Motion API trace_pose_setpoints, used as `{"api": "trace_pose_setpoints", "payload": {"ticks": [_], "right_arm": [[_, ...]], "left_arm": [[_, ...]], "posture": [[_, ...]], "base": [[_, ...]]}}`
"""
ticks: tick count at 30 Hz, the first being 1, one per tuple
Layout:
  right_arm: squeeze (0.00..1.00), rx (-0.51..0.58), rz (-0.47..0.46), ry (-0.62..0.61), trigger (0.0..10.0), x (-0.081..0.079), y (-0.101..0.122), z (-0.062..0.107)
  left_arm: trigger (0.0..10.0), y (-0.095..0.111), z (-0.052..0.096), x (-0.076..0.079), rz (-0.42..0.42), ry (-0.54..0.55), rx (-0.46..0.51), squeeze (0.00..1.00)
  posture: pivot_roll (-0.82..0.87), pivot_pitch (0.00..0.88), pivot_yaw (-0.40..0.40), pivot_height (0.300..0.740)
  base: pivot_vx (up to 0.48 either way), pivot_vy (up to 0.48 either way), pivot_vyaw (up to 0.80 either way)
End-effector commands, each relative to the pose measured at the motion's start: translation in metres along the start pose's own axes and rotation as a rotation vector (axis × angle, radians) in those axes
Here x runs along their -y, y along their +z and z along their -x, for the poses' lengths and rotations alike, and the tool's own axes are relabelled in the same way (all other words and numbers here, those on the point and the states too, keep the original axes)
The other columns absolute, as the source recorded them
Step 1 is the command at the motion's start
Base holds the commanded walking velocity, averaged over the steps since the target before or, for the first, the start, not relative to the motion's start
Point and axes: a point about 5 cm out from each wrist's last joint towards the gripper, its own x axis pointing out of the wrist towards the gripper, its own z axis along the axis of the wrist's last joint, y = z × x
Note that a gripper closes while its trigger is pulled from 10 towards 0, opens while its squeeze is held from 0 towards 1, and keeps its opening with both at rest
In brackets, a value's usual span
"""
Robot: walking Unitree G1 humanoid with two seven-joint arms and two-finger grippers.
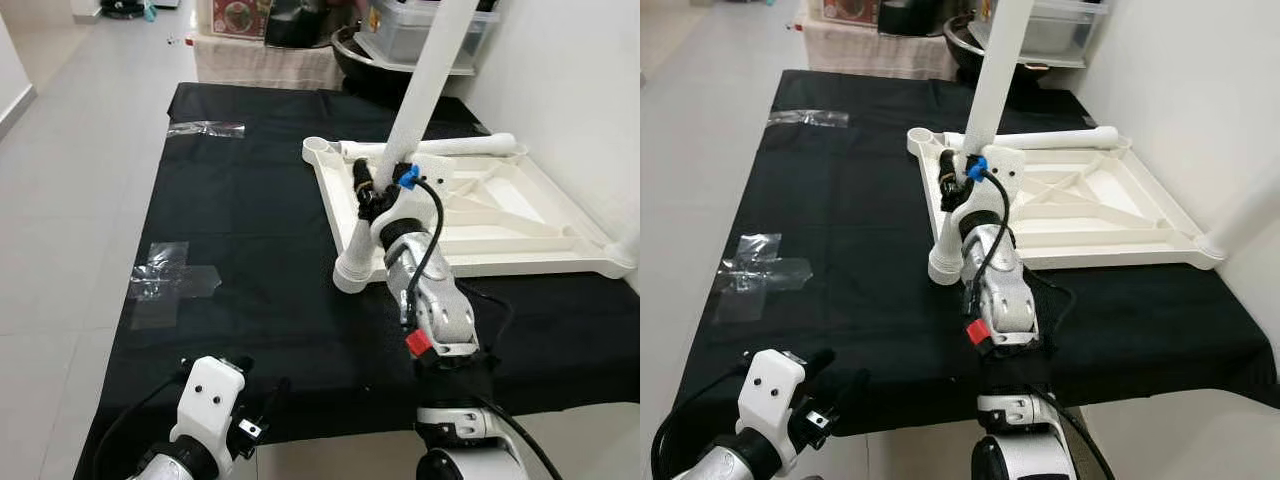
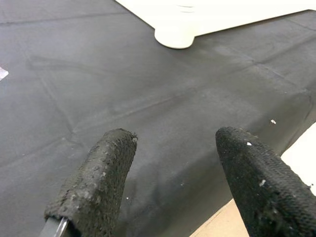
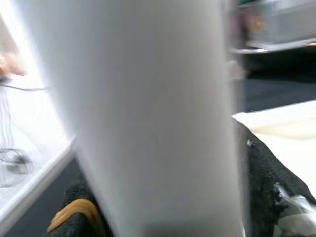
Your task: Building children table
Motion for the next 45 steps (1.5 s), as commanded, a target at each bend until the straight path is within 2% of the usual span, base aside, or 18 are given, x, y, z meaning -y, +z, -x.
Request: {"api": "trace_pose_setpoints", "payload": {"ticks": [1,2,3,7,9,10,17,18,21,24,28,29,31,34,36,38,40,45], "right_arm": [[0.00,-0.034,-0.065,0.157,10.0,0.001,0.002,-0.001],[0.00,-0.111,-0.133,0.396,10.0,0.000,0.003,0.005],[0.00,-0.111,-0.133,0.396,10.0,0.000,0.003,0.005],[0.00,-0.201,-0.168,0.635,10.0,-0.006,0.002,0.014],[0.00,-0.288,-0.116,0.938,10.0,-0.012,0.001,0.029],[0.00,-0.319,-0.098,1.017,10.0,-0.013,0.000,0.032],[0.00,-0.346,-0.055,1.147,10.0,-0.021,-0.002,0.026],[0.00,-0.351,-0.036,1.159,0.0,-0.025,-0.003,0.023],[0.00,-0.360,-0.005,1.131,0.0,-0.026,-0.006,0.018],[0.00,-0.312,0.033,0.900,0.0,-0.021,-0.010,0.007],[0.00,-0.295,0.036,0.844,0.0,-0.018,-0.010,0.006],[0.00,-0.282,0.079,0.628,0.0,-0.012,-0.014,0.002],[0.00,-0.282,0.079,0.628,0.0,-0.012,-0.014,0.002],[0.00,-0.192,0.184,-0.028,0.0,0.014,-0.013,0.011],[0.00,-0.150,0.224,-0.251,0.0,0.025,-0.012,0.026],[0.00,-0.142,0.232,-0.290,0.0,0.027,-0.012,0.030],[0.00,-0.106,0.229,-0.429,0.0,0.022,-0.012,0.038],[0.00,-0.114,0.201,-0.497,0.0,0.009,-0.014,0.037]], "left_arm": [[10.0,-0.005,0.000,0.001,0.012,-0.013,-0.024,0.00],[10.0,-0.004,-0.001,0.001,0.011,-0.012,-0.021,0.00],[10.0,-0.004,-0.001,0.001,0.011,-0.012,-0.021,0.00],[10.0,-0.004,-0.001,0.001,0.010,-0.010,-0.019,0.00],[10.0,-0.003,-0.002,0.001,0.007,-0.007,-0.018,0.00],[10.0,-0.002,-0.002,0.001,0.006,-0.006,-0.016,0.00],[10.0,-0.003,-0.002,0.001,0.006,-0.005,-0.017,0.00],[10.0,-0.002,-0.002,0.002,0.006,-0.005,-0.016,0.00],[10.0,-0.002,-0.002,0.002,0.006,-0.006,-0.017,0.00],[10.0,-0.002,-0.002,0.002,0.010,-0.008,-0.017,0.00],[10.0,-0.002,-0.002,0.002,0.011,-0.008,-0.017,0.00],[10.0,-0.002,-0.003,0.001,0.012,-0.011,-0.018,0.00],[10.0,-0.002,-0.003,0.001,0.012,-0.011,-0.018,0.00],[10.0,-0.002,-0.005,0.000,0.020,-0.012,-0.016,0.00],[10.0,-0.002,-0.005,-0.001,0.027,-0.007,-0.014,0.00],[10.0,-0.003,-0.005,-0.001,0.028,-0.007,-0.014,0.00],[10.0,-0.002,-0.007,-0.001,0.020,-0.014,-0.016,0.00],[10.0,-0.002,-0.007,-0.001,0.010,-0.014,-0.020,0.00]], "posture": [[0.15,0.092,-0.132,0.740],[0.14,0.113,-0.129,0.740],[0.14,0.113,-0.129,0.740],[0.14,0.109,-0.129,0.740],[0.14,0.113,-0.131,0.740],[0.14,0.113,-0.131,0.740],[0.15,0.118,-0.130,0.740],[0.15,0.123,-0.133,0.740],[0.15,0.129,-0.143,0.740],[0.14,0.132,-0.137,0.740],[0.13,0.135,-0.135,0.740],[0.13,0.124,-0.130,0.740],[0.13,0.124,-0.130,0.740],[0.12,0.145,-0.124,0.740],[0.11,0.144,-0.121,0.740],[0.12,0.140,-0.124,0.740],[0.13,0.140,-0.125,0.740],[0.13,0.133,-0.129,0.740]], "base": [[0.000,0.000,0.00],[0.000,0.000,0.00],[0.000,0.000,0.00],[0.000,0.000,0.00],[0.000,0.000,0.00],[0.000,0.000,0.00],[0.000,0.000,0.00],[0.000,0.000,0.00],[0.000,0.000,0.00],[0.000,0.000,0.00],[0.000,0.000,0.00],[0.000,0.000,0.00],[0.000,0.000,0.00],[0.000,0.000,0.00],[0.000,0.000,0.00],[0.000,0.000,0.00],[0.000,0.000,0.00],[0.000,0.000,0.00]]}}
